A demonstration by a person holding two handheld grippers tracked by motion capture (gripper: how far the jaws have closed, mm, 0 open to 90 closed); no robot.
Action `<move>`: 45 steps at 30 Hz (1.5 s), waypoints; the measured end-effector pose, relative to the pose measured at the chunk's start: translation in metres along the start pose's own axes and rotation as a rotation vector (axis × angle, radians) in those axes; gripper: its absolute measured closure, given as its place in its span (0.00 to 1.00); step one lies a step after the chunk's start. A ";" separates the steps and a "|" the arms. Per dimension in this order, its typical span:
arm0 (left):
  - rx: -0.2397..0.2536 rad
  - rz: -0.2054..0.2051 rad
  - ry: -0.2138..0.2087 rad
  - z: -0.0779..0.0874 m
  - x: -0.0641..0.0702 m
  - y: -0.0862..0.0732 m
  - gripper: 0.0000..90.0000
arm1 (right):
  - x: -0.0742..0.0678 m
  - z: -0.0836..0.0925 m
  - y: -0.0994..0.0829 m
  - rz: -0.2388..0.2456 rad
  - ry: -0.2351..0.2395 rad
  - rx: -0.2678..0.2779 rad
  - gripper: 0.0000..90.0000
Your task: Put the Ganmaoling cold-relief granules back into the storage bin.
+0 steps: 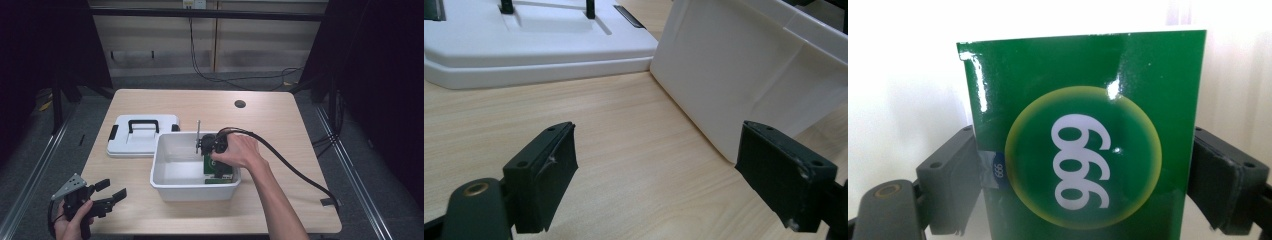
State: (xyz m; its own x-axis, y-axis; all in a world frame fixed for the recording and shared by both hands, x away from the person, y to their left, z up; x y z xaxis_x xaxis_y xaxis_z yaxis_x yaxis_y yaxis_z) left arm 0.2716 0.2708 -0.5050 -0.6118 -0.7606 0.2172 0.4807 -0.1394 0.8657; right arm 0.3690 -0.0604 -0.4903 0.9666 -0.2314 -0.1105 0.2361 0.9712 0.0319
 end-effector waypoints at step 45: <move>0.001 -0.003 0.005 0.001 0.000 0.000 0.18 | 0.000 0.033 -0.006 -0.041 -0.020 0.236 0.11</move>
State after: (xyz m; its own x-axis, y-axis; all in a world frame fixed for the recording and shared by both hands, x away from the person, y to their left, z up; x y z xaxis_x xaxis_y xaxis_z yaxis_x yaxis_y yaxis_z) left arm 0.2704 0.2717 -0.5047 -0.6103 -0.7633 0.2120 0.4783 -0.1417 0.8667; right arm 0.3710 -0.0678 -0.4581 0.9569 -0.2738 -0.0969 0.2899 0.9212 0.2595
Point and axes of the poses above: each handheld gripper's, and its own axes: z roughly backward along the jaws, y roughly out of its top, x roughly to its right, the point moved 7 cm from there along -z, roughly forward along the jaws, and after that the axes turned 6 degrees about -z, right-handed, at the moved point
